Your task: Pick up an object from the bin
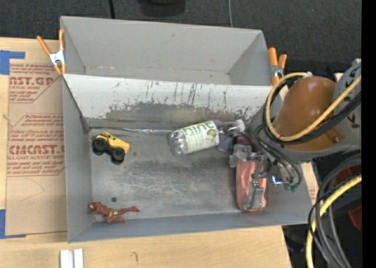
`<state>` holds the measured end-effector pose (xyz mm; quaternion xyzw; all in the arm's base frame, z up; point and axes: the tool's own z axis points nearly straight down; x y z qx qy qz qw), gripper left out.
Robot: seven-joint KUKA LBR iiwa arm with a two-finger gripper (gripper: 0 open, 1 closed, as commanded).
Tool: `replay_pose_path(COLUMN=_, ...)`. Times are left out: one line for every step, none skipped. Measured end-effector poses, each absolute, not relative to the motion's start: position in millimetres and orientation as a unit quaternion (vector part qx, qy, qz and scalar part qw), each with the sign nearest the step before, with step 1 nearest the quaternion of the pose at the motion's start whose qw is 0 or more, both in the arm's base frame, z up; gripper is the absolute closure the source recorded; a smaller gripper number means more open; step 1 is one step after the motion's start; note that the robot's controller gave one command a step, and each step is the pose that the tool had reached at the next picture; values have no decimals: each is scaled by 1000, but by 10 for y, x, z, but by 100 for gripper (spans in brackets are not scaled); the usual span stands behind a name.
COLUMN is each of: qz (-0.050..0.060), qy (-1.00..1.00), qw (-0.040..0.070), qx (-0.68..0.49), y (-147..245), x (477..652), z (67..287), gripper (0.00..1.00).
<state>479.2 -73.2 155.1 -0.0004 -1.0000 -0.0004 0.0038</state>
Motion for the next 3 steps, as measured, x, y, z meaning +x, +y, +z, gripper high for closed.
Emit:
replay_pose_path(qz=0, qy=-1000, qw=0, qx=0, y=-729, x=4810, z=1596, gripper=0)
replay_pose_path(qz=0, qy=-999, qw=-3, qx=52, y=-1078, x=4908, z=1399, gripper=0)
replay_pose_path(qz=0, qy=-998, qw=-2, qx=64, y=-1219, x=4951, z=1317, gripper=0)
